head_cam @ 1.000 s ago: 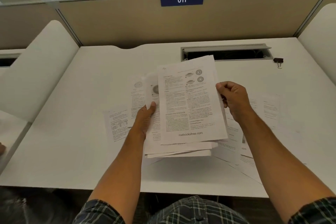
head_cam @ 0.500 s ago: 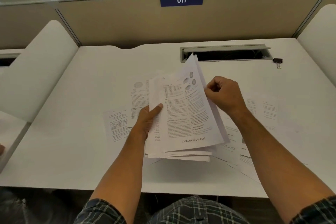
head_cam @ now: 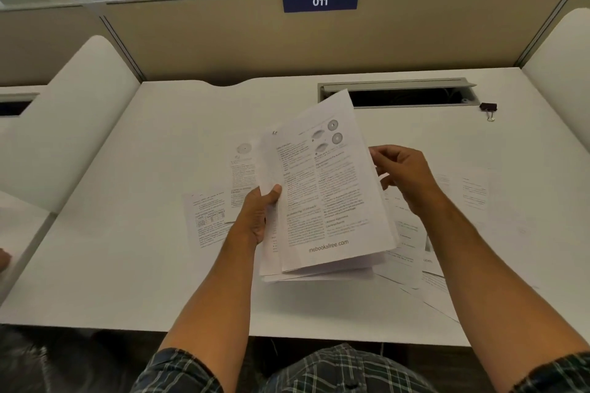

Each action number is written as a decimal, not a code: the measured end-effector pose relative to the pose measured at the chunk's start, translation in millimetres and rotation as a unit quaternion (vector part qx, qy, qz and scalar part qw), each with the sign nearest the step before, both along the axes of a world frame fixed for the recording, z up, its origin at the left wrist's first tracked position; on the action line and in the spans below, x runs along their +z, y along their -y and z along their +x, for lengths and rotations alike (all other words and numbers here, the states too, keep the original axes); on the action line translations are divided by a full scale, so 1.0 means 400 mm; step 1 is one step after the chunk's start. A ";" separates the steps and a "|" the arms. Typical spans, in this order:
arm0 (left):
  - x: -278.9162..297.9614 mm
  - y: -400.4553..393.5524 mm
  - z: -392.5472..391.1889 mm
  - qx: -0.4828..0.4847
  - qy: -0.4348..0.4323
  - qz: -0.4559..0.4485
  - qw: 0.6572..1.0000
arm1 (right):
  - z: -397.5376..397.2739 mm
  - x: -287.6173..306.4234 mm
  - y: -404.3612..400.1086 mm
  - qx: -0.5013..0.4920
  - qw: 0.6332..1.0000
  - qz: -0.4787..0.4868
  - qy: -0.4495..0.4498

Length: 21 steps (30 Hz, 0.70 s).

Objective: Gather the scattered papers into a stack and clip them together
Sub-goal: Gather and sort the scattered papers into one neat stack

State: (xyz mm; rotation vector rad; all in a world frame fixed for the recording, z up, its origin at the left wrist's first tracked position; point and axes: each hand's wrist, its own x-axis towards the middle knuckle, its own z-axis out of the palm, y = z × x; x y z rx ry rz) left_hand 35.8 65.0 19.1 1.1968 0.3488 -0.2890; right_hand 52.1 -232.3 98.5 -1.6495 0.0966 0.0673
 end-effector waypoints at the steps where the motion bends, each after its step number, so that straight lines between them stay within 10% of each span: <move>1: -0.003 -0.002 0.002 0.001 -0.002 0.003 1.000 | -0.001 0.001 0.000 -0.004 1.000 0.018 -0.002; 21: 0.011 0.005 0.007 0.005 -0.001 0.005 1.000 | 0.018 0.017 -0.008 -0.005 0.997 0.070 0.019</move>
